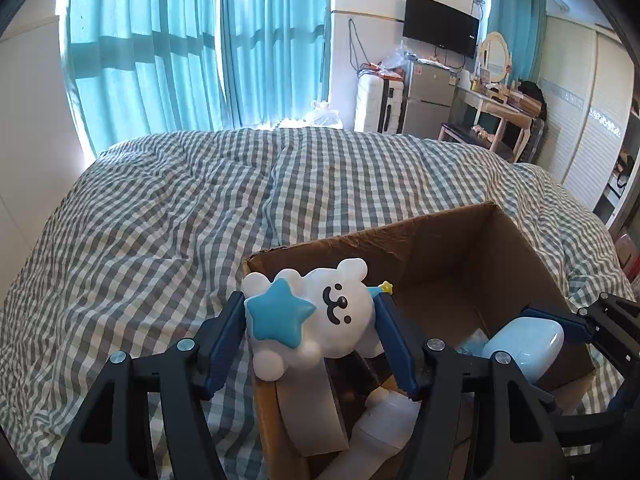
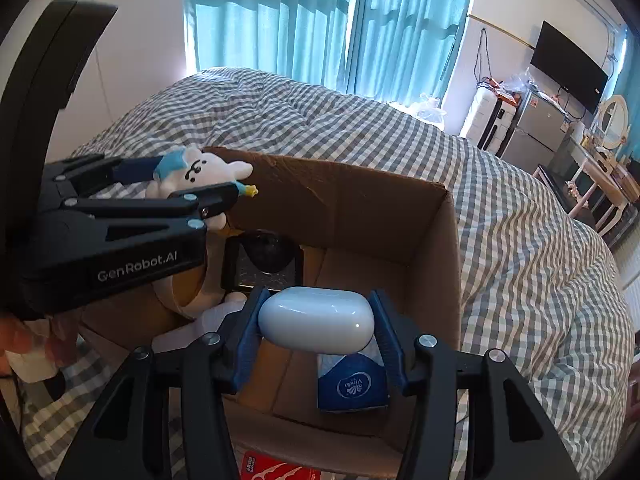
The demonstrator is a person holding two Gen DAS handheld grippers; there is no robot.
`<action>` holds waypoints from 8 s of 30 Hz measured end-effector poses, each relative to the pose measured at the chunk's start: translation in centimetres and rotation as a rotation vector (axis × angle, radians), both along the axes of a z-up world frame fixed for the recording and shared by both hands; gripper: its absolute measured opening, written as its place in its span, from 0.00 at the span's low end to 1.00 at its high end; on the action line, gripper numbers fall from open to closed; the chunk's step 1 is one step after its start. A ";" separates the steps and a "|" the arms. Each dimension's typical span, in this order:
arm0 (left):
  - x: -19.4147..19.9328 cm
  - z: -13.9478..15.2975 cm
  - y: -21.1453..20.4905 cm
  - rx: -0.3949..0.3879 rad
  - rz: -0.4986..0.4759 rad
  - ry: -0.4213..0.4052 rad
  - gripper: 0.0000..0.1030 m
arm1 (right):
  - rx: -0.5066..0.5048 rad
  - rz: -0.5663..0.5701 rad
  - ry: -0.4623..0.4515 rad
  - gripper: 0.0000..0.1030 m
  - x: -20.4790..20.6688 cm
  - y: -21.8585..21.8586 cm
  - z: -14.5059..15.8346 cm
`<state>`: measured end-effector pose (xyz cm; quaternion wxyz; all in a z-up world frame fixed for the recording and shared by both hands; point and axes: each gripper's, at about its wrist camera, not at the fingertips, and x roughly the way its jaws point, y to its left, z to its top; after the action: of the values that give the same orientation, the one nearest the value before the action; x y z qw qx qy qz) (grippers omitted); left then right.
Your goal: Organize objects
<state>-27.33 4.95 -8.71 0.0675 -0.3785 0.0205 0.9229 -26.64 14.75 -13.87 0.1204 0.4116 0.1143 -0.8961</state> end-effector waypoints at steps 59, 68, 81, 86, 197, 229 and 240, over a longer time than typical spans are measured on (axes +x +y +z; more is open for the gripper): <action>21.0 -7.0 8.6 -0.058 -0.246 -0.089 0.92 | -0.167 -0.349 -0.011 0.82 17.6 11.2 -0.2; 19.4 -9.8 10.3 0.060 -0.386 -0.264 0.67 | -0.170 -0.373 -0.025 0.82 17.5 11.2 -0.6; 21.3 -4.9 7.2 0.059 -0.277 -0.231 0.21 | -0.156 -0.373 -0.024 0.82 17.5 11.0 -0.6; 20.6 -1.8 4.1 -0.006 -0.157 -0.172 0.21 | -0.144 -0.319 -0.024 0.83 17.1 9.6 -0.3; -0.7 -0.6 2.4 0.031 -0.299 -0.132 0.37 | -0.007 0.038 0.162 0.95 -4.1 2.5 2.8; 15.8 16.9 0.5 0.020 -0.134 0.339 0.99 | -0.143 -0.290 0.494 0.98 15.3 6.4 20.9; 21.6 16.2 -0.3 0.050 -0.056 0.417 1.00 | -0.166 -0.355 0.513 0.99 19.9 6.8 16.9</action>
<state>-5.69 4.60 7.53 0.0970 -0.1768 0.0218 0.9792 -6.71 21.50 3.06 -0.0373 0.1746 -0.0061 -0.9839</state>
